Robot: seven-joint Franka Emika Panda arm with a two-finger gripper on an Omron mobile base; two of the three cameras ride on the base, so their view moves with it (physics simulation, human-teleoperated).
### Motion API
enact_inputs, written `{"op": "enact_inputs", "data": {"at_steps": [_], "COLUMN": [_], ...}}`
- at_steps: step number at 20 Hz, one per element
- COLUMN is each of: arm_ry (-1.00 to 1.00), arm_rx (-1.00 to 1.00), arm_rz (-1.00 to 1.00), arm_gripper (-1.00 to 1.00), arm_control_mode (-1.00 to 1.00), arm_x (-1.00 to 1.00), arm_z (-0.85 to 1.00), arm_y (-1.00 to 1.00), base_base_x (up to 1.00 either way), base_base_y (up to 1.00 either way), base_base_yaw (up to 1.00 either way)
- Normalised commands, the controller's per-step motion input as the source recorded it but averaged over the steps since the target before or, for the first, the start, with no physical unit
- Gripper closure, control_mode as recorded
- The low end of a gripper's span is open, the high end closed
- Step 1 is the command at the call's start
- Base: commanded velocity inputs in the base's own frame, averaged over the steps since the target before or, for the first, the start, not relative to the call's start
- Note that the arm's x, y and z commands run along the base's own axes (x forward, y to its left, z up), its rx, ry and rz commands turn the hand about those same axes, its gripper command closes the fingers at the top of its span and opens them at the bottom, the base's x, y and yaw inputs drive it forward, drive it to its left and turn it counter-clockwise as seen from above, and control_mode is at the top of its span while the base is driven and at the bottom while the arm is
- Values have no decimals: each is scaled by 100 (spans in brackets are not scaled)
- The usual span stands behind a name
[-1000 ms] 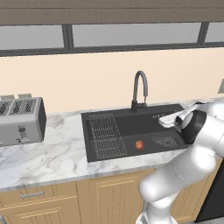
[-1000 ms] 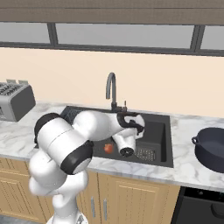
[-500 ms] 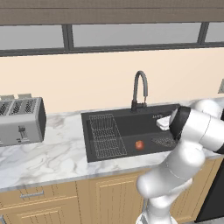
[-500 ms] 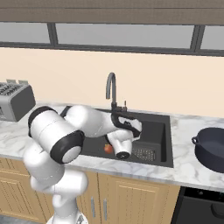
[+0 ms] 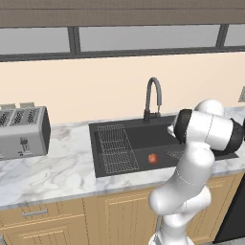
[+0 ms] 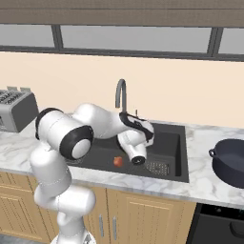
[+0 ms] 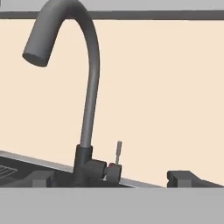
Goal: Dump the onion from the pot into the sink. Then turn on the water and wash the onion. Then turn off the water and put the onion back in the pot.
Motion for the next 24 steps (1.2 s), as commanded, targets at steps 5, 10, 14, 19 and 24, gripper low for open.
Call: {"op": "enact_inputs", "data": {"at_steps": [5, 10, 14, 19, 24], "arm_ry": [0, 1, 0, 0, 0], "arm_rx": [1, 2, 7, 15, 6], "arm_rz": [16, 15, 13, 13, 12], "arm_gripper": [-100, -100, -100, -100, -100], "arm_control_mode": [-100, -100, -100, -100, -100], "arm_x": [66, 58, 48, 47, 35], "arm_z": [-3, 0, -1, -1, -5], "arm_y": [0, 0, -1, 0, 0], "base_base_x": [0, 0, 0, 0, 0], "base_base_y": [0, 0, 0, 0, 0], "base_base_yaw": [0, 0, 0, 0, 0]}}
